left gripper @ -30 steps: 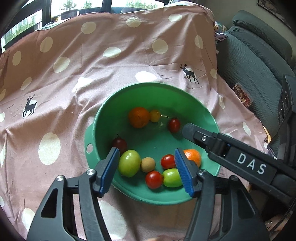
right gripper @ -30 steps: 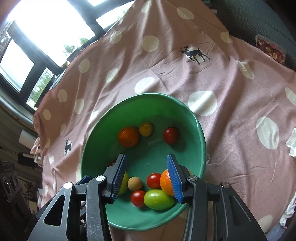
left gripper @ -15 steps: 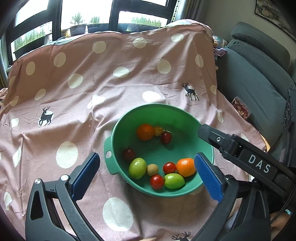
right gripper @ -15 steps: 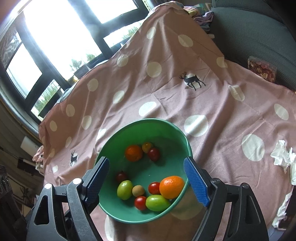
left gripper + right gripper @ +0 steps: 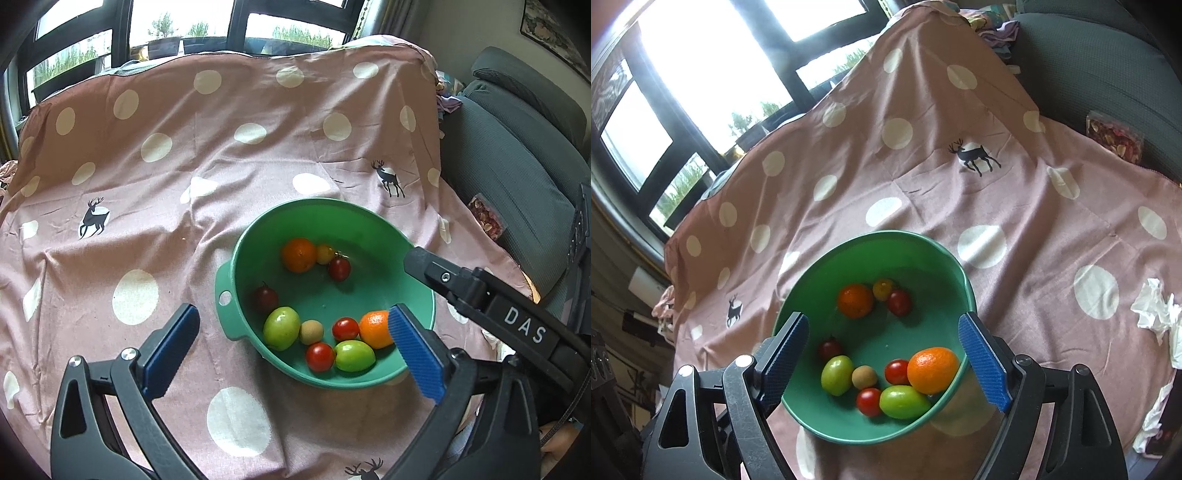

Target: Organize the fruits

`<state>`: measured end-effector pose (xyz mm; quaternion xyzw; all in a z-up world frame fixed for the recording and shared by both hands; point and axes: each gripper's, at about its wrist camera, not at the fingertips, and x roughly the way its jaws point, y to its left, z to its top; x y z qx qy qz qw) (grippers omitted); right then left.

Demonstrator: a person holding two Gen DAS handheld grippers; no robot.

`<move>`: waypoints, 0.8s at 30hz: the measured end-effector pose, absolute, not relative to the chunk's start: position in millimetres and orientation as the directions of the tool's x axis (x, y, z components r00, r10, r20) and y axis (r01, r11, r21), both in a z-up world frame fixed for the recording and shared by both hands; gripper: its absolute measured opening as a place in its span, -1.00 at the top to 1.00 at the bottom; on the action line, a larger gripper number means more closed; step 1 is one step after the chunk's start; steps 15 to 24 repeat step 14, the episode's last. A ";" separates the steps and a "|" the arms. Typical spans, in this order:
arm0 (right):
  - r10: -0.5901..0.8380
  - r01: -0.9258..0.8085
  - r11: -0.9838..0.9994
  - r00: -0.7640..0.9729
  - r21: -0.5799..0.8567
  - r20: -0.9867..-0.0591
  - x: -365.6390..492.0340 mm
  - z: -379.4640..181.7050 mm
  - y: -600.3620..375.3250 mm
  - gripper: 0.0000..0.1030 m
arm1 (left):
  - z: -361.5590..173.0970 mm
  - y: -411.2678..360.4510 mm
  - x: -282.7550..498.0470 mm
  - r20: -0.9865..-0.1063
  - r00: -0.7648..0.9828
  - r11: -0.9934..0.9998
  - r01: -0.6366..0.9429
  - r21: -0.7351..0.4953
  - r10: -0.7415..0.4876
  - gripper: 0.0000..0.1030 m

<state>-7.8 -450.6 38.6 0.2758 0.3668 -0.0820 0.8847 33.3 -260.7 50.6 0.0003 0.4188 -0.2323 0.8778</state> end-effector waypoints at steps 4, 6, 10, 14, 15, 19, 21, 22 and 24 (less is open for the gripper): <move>0.054 0.353 0.833 0.715 0.427 -0.697 -7.8 38.2 -451.3 -0.62 | 50.2 -260.9 32.8 -0.734 0.542 0.891 0.410 -0.195 -0.410 -0.98; 0.053 0.356 0.831 0.713 0.426 -0.700 -7.7 37.5 -451.6 -0.62 | 50.3 -260.5 32.3 -0.732 0.541 0.889 0.413 -0.197 -0.413 -0.98; 0.049 0.360 0.832 0.710 0.422 -0.703 -7.5 36.5 -451.2 -0.62 | 51.1 -260.8 31.7 -0.729 0.544 0.888 0.416 -0.197 -0.416 -0.98; 0.048 0.362 0.832 0.708 0.420 -0.704 -7.4 36.1 -451.1 -0.62 | 52.0 -260.0 30.8 -0.725 0.549 0.888 0.417 -0.194 -0.416 -0.98; 0.048 0.362 0.832 0.708 0.420 -0.704 -7.4 36.1 -451.1 -0.62 | 52.0 -260.0 30.8 -0.725 0.549 0.888 0.417 -0.194 -0.416 -0.98; 0.048 0.362 0.832 0.708 0.420 -0.704 -7.4 36.1 -451.1 -0.62 | 52.0 -260.0 30.8 -0.725 0.549 0.888 0.417 -0.194 -0.416 -0.98; 0.048 0.362 0.832 0.708 0.420 -0.704 -7.4 36.1 -451.1 -0.62 | 52.0 -260.0 30.8 -0.725 0.549 0.888 0.417 -0.194 -0.416 -0.98; 0.048 0.362 0.832 0.708 0.420 -0.704 -7.4 36.1 -451.1 -0.62 | 52.0 -260.0 30.8 -0.725 0.549 0.888 0.417 -0.194 -0.416 -0.98; 0.048 0.362 0.832 0.708 0.420 -0.704 -7.4 36.1 -451.1 -0.62 | 52.0 -260.0 30.8 -0.725 0.549 0.888 0.417 -0.194 -0.416 -0.98</move>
